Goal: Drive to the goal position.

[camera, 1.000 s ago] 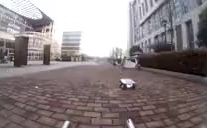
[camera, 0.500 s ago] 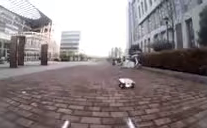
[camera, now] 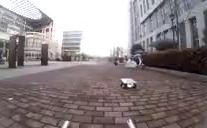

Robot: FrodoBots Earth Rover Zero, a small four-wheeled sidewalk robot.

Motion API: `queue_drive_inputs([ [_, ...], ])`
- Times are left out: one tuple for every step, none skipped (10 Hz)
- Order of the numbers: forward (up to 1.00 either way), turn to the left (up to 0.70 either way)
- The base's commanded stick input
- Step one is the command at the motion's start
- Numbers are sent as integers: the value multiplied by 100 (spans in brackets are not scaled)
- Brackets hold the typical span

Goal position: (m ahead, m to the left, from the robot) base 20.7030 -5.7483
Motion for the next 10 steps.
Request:
queue_drive_inputs([
  [70, 0],
  [70, 0],
  [70, 0],
  [70, 0],
  [70, 0],
  [70, 0],
  [70, -1],
  [70, -6],
  [70, -11],
  [70, -14],
])
